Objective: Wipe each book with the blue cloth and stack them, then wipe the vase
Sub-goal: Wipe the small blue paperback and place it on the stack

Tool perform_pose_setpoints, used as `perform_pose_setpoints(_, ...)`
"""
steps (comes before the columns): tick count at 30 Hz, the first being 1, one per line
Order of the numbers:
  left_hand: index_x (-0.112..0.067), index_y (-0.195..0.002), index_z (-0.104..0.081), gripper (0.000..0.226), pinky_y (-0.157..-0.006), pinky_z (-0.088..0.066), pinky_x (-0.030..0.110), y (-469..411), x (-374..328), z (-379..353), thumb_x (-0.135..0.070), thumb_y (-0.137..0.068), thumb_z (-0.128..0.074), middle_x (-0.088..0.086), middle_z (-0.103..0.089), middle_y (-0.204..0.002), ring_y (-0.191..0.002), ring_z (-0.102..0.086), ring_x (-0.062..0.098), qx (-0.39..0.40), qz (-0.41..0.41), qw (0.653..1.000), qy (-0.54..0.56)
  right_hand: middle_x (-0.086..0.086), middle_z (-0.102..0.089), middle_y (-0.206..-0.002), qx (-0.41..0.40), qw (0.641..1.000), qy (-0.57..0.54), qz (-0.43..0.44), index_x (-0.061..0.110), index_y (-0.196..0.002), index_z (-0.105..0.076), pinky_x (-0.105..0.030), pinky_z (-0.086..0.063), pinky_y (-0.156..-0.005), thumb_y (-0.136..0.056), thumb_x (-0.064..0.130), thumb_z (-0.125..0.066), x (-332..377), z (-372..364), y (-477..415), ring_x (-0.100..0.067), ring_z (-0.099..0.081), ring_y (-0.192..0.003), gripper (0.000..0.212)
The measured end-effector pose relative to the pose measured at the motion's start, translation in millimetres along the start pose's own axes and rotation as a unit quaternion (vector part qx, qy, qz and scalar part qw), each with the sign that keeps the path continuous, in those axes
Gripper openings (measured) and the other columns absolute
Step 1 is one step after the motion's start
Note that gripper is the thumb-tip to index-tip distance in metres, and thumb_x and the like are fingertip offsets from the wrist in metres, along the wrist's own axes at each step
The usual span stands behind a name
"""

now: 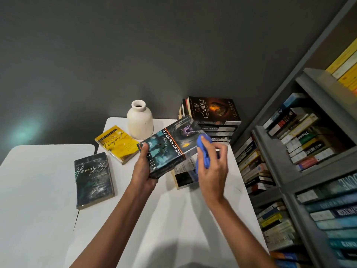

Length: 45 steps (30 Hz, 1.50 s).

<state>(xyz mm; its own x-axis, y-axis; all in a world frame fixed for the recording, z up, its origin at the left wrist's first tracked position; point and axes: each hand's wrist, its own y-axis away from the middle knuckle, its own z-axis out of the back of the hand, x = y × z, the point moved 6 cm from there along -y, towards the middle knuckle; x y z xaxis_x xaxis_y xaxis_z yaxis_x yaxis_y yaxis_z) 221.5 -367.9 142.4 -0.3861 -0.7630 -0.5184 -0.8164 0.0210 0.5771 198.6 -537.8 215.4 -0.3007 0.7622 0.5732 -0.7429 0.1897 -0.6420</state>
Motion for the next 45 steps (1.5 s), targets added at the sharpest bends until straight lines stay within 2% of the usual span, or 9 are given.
perform_pose_setpoints(5,-0.007,-0.108,-0.062,0.042,-0.055,-0.060,0.030,-1,6,-9,-0.044,-0.100,-0.044,0.011,-0.076,-0.081,-0.065,-0.073,0.020,0.008,0.022,0.999,0.039,-0.001,-0.040,-0.110,0.104,0.990,-0.029,0.094,0.029,-0.126,-0.052,-0.033,-0.053,-0.074,-0.086,0.020,-0.056,49,-39,57,-0.018,-0.051,-0.095,0.041)
perform_pose_setpoints(9,-0.008,-0.127,-0.058,0.049,-0.056,-0.059,0.032,-3,0,5,-0.045,-0.098,-0.047,0.013,-0.073,-0.107,-0.076,-0.074,0.021,-0.028,-0.022,0.999,0.000,0.001,-0.043,-0.106,0.129,0.979,-0.010,0.161,0.030,-0.122,-0.052,-0.029,-0.051,-0.069,-0.087,0.022,-0.057,44,-35,43,-0.019,-0.054,-0.086,0.036)
perform_pose_setpoints(13,-0.014,-0.133,-0.054,0.041,-0.058,-0.059,0.033,1,-22,6,-0.037,-0.099,-0.052,0.010,-0.069,-0.120,-0.083,-0.074,0.018,-0.035,-0.111,0.993,-0.017,-0.002,-0.051,-0.098,0.063,0.997,0.016,0.033,0.021,-0.115,-0.062,-0.033,-0.051,-0.065,-0.092,0.026,-0.055,0,-16,-3,-0.018,-0.054,-0.080,0.025)
perform_pose_setpoints(16,-0.014,-0.129,-0.054,0.036,-0.061,-0.060,0.033,3,-31,2,-0.034,-0.099,-0.053,0.009,-0.070,-0.116,-0.083,-0.074,0.018,-0.029,-0.139,0.989,-0.040,-0.002,-0.053,-0.093,0.072,0.997,0.022,0.014,0.018,-0.111,-0.068,-0.036,-0.051,-0.064,-0.092,0.030,-0.055,7,-17,-7,-0.020,-0.056,-0.079,0.025)
perform_pose_setpoints(22,-0.008,-0.120,-0.057,0.033,-0.067,-0.059,0.032,9,-30,1,-0.033,-0.099,-0.052,0.009,-0.074,-0.102,-0.085,-0.073,0.021,-0.017,-0.178,0.975,-0.131,0.002,-0.056,-0.085,0.190,0.962,0.014,0.193,0.025,-0.108,-0.071,-0.028,-0.046,-0.064,-0.089,0.034,-0.064,66,-35,24,-0.016,-0.050,-0.074,0.022)
perform_pose_setpoints(28,-0.021,-0.106,-0.062,0.020,-0.062,-0.057,0.026,20,-25,-2,-0.036,-0.099,-0.052,-0.008,-0.076,-0.092,-0.083,-0.073,0.007,0.020,-0.164,0.965,-0.205,0.004,-0.052,-0.085,0.141,0.985,0.082,0.057,0.021,-0.108,-0.072,-0.036,-0.051,-0.054,-0.089,0.034,-0.062,8,-27,-39,-0.016,-0.052,-0.076,0.024)
perform_pose_setpoints(35,-0.015,-0.094,-0.063,0.022,-0.064,-0.055,0.022,21,-23,0,-0.033,-0.099,-0.051,-0.004,-0.075,-0.086,-0.079,-0.071,0.010,0.031,-0.177,0.959,-0.219,0.002,-0.057,-0.088,0.208,0.959,0.025,0.193,0.024,-0.117,-0.068,-0.029,-0.046,-0.062,-0.090,0.031,-0.057,66,-36,18,-0.018,-0.053,-0.074,0.030)
perform_pose_setpoints(41,-0.017,-0.106,-0.062,0.030,-0.064,-0.056,0.027,26,-22,-3,-0.043,-0.097,-0.051,-0.003,-0.075,-0.096,-0.086,-0.073,0.012,0.030,-0.162,0.959,-0.232,0.001,-0.053,-0.085,0.123,0.988,0.078,0.054,0.020,-0.112,-0.071,-0.033,-0.049,-0.053,-0.090,0.029,-0.059,21,-21,-20,-0.019,-0.053,-0.073,0.027)
perform_pose_setpoints(45,-0.013,-0.100,-0.062,0.027,-0.059,-0.053,0.020,29,-22,-9,-0.037,-0.099,-0.049,-0.004,-0.072,-0.082,-0.072,-0.070,0.006,0.050,-0.170,0.957,-0.231,-0.001,-0.054,-0.086,0.150,0.981,0.041,0.117,0.017,-0.114,-0.069,-0.033,-0.048,-0.059,-0.090,0.027,-0.058,69,-37,5,-0.020,-0.053,-0.074,0.028)
